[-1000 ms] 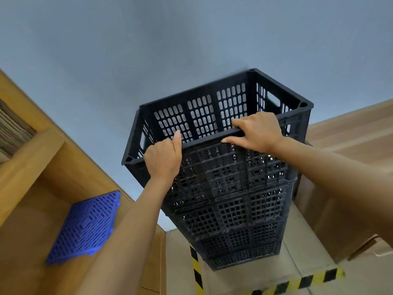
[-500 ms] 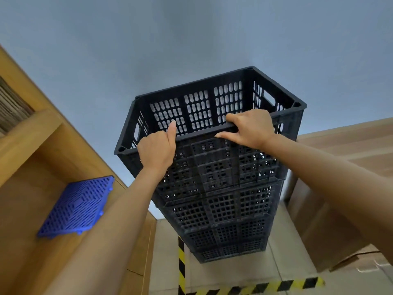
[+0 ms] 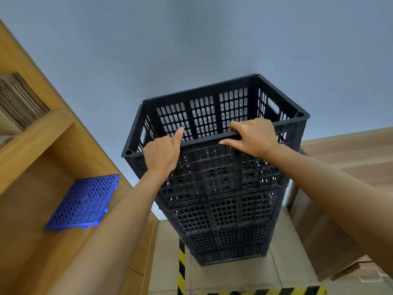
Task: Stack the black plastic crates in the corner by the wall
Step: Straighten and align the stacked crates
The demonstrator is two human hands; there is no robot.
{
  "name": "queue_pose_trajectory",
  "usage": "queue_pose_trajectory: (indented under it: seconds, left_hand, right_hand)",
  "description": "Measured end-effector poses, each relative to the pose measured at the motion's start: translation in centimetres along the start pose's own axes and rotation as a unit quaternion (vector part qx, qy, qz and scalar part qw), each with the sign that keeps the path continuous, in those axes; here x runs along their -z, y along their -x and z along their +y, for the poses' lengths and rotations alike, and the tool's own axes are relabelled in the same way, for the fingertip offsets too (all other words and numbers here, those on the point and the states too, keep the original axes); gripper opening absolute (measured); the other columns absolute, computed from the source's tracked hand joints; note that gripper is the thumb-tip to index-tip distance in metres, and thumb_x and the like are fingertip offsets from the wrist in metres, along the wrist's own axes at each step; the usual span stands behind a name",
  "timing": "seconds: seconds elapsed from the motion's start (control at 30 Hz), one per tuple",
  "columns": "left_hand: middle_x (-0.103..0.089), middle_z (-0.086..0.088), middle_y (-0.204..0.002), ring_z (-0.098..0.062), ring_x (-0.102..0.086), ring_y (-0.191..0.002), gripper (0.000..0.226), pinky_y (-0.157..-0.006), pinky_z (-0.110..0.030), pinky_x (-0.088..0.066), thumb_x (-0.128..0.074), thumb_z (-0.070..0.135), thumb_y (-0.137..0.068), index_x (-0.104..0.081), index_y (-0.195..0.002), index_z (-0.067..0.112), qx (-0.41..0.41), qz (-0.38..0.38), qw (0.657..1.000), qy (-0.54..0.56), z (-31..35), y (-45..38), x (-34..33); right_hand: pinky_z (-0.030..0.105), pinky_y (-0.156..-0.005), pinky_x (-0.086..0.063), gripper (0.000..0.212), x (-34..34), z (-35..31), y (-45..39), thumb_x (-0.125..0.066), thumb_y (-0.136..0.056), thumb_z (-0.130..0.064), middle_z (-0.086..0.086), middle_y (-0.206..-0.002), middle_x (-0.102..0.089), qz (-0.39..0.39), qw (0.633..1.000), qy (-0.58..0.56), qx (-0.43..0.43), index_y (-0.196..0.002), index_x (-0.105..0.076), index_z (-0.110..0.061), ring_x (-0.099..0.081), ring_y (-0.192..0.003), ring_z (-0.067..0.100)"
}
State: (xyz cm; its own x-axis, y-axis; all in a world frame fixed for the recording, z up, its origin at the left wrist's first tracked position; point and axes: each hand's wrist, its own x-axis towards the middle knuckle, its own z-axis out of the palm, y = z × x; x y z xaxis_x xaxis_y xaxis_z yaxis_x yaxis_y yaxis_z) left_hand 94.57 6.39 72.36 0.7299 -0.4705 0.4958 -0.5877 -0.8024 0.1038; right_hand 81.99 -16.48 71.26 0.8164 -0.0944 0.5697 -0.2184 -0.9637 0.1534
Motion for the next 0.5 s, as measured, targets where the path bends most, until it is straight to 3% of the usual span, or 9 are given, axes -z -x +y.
queue_pose_trajectory:
  seconds: [0.17,0.27,0.4,0.5]
  left_hand:
    - [-0.048,-0.001,-0.048,-0.018,-0.048,-0.045,0.072,-0.049,-0.027,-0.03,-0.016,0.058,-0.1,-0.038,-0.046,0.015,-0.026,-0.016,0.999,0.017,-0.5,0.0,0.3]
    - [-0.055,-0.005,-0.052,-0.022,-0.055,-0.049,0.072,-0.053,-0.032,-0.042,-0.015,0.06,-0.099,-0.041,-0.049,0.015,-0.046,-0.036,0.998,0.025,-1.0,0.0,0.5]
    - [-0.045,-0.001,-0.048,-0.023,-0.051,-0.046,0.07,-0.05,-0.032,-0.042,-0.015,0.063,-0.097,-0.033,-0.048,0.017,-0.08,-0.056,0.994,0.039,-1.1,-0.2,1.0]
    - [-0.043,0.0,-0.047,-0.02,-0.048,-0.044,0.07,-0.047,-0.028,-0.036,-0.016,0.065,-0.095,-0.033,-0.047,0.018,-0.103,-0.048,0.992,0.046,-1.2,-0.1,1.1]
  right_hand:
    - [0.025,-0.052,-0.041,0.068,0.5,-0.3,0.1,-0.025,-0.08,-0.084,-0.009,-0.061,-0.057,-0.044,0.999,0.002,-0.024,-0.086,-0.056,-0.024,-0.054,-0.053,0.013]
    - [0.028,-0.058,-0.042,0.066,1.1,-0.7,0.1,-0.029,-0.08,-0.083,-0.007,-0.064,-0.057,-0.074,0.997,-0.005,-0.038,-0.088,-0.053,-0.023,-0.054,-0.057,0.014]
    - [0.031,-0.063,-0.04,0.06,1.8,-1.2,0.0,-0.031,-0.079,-0.082,-0.004,-0.067,-0.057,-0.099,0.993,-0.008,-0.063,-0.081,-0.04,-0.023,-0.052,-0.059,0.018]
    - [0.032,-0.065,-0.04,0.06,1.7,-1.4,0.4,-0.029,-0.079,-0.084,-0.005,-0.068,-0.059,-0.098,0.992,0.003,-0.074,-0.081,-0.041,-0.025,-0.052,-0.058,0.016]
